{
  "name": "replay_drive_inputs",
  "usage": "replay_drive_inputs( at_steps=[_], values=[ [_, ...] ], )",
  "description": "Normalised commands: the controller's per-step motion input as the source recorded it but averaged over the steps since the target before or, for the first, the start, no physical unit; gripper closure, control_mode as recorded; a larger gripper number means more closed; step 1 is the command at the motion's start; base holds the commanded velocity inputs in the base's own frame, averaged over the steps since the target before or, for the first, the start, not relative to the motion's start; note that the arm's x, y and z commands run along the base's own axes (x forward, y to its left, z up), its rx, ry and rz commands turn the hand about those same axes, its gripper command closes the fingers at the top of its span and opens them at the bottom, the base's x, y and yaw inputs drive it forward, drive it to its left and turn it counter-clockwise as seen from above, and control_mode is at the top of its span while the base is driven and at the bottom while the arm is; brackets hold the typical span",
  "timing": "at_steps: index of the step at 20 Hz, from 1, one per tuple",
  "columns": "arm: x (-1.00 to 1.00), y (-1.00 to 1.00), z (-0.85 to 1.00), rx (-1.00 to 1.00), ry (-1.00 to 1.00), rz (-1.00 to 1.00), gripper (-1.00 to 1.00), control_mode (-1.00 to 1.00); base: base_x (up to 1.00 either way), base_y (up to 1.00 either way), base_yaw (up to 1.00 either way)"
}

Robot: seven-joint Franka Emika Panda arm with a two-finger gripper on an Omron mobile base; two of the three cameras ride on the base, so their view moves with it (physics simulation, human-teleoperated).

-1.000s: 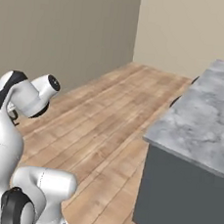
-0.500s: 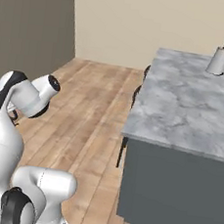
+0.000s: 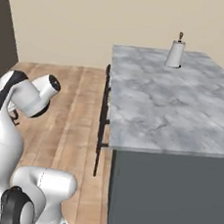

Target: The kettle is done boiling. Turn off the stove, then wait for 300 timesteps before moving the kettle to the dining table.

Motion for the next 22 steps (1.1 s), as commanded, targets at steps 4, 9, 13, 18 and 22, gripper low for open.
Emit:
replay_drive_inputs(
  at_steps=[4,9,13,18,22],
  values=[
    [0.0,0.0,0.0,0.0,0.0,0.0,1.0,1.0,0.55,0.62,-0.49],
    [0.0,0.0,0.0,0.0,0.0,0.0,1.0,1.0,0.47,0.61,-0.5],
    [0.0,0.0,0.0,0.0,0.0,0.0,1.0,1.0,0.28,0.59,-0.54],
    [0.0,0.0,0.0,0.0,0.0,0.0,1.0,1.0,0.2,0.54,-0.56],
    [0.0,0.0,0.0,0.0,0.0,0.0,1.0,1.0,0.21,0.56,-0.55]
  ],
)
